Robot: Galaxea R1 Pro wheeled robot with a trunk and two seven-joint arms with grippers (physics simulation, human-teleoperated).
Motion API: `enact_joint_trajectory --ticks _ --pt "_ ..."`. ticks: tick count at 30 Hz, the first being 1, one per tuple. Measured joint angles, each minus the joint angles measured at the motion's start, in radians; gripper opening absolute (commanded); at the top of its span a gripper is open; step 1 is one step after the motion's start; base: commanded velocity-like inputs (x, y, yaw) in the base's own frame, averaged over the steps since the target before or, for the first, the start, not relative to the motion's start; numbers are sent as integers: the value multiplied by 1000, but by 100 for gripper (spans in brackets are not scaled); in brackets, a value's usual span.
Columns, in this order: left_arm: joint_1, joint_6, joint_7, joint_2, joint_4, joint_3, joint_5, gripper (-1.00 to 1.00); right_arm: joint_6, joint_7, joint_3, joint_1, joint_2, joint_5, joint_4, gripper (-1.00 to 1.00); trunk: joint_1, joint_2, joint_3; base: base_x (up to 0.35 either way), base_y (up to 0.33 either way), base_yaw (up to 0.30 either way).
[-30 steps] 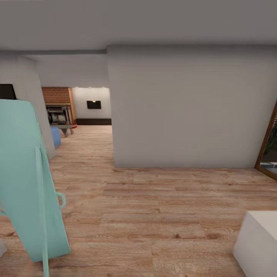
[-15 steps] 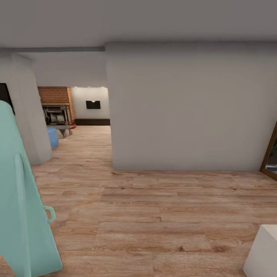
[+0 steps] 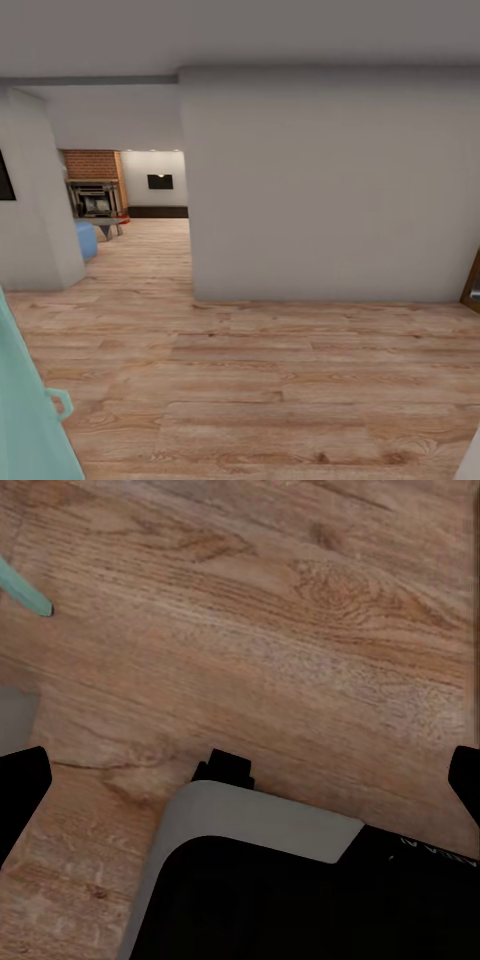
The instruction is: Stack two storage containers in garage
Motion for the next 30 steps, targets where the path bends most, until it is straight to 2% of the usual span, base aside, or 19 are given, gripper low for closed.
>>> enact_joint_trajectory --ticks 30 --pt "0 0 0 0 0 0 -1 100 4 -1 -8 0 1 -6 0 100 0 0 0 330 0 3"
